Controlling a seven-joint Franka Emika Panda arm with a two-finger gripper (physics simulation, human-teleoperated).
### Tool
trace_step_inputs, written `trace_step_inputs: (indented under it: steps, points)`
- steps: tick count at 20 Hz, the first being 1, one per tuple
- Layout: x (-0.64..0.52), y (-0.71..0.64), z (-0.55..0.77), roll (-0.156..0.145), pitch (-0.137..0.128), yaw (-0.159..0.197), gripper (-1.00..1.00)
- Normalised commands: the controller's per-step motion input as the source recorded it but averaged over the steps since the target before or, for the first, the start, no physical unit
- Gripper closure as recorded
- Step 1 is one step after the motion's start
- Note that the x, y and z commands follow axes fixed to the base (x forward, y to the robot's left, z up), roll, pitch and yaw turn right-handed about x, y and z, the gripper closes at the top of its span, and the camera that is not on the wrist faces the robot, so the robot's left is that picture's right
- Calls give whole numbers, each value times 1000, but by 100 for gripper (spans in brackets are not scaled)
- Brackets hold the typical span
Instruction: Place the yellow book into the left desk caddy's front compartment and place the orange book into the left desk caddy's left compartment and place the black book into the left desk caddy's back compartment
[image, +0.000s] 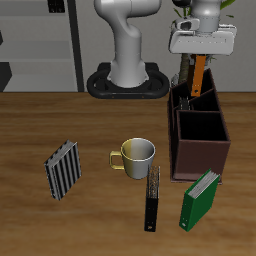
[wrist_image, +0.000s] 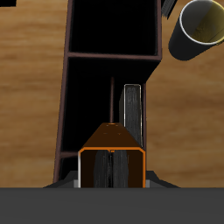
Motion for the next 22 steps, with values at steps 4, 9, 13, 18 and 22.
trace_step_inputs:
  steps: [4, 9, 13, 18, 22]
  points:
    - [-283, 105, -5, 10, -29, -7, 100]
    - [-277, 126, -55, 22, -16, -7, 100]
    - [-201, 123, -171, 37, 11, 1, 100]
    - [-84, 59, -57, 0, 7, -15, 100]
    - [43, -49, -83, 7, 39, -33, 100]
